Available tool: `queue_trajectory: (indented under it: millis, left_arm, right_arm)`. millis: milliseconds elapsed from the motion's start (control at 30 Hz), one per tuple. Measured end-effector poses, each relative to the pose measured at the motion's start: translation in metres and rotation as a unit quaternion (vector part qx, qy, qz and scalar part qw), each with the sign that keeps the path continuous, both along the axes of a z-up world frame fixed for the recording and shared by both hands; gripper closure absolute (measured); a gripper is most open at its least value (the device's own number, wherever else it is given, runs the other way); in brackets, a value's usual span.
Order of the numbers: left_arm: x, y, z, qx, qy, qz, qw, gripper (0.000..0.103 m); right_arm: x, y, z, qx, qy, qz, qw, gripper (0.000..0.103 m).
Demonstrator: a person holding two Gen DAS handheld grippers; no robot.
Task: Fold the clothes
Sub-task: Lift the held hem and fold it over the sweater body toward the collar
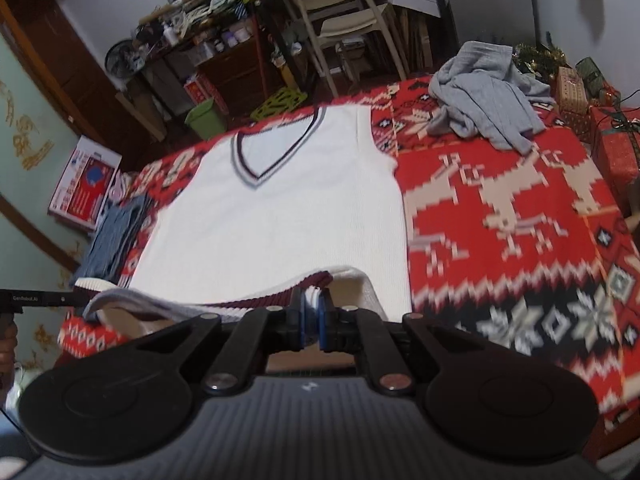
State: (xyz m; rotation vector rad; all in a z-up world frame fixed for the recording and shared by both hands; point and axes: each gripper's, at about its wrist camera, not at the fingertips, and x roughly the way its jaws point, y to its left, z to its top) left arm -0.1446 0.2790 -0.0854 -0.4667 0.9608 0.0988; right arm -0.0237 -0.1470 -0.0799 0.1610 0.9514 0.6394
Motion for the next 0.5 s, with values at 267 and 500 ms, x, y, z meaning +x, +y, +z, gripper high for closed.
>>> queue_trajectory:
  millis: [267, 500]
  left_arm:
    - [0.048, 0.011, -0.037, 0.018, 0.028, 0.031, 0.9990, 0.097]
    - [0.054, -0.011, -0.044, 0.113, 0.028, 0.026, 0.9929, 0.089]
  right_arm:
    - [0.064, 0.029, -0.043, -0.004, 0.012, -0.041, 0.999, 0.097]
    - [0.073, 0.045, -0.072, -0.026, 0.015, -0.047, 0.998, 0.095]
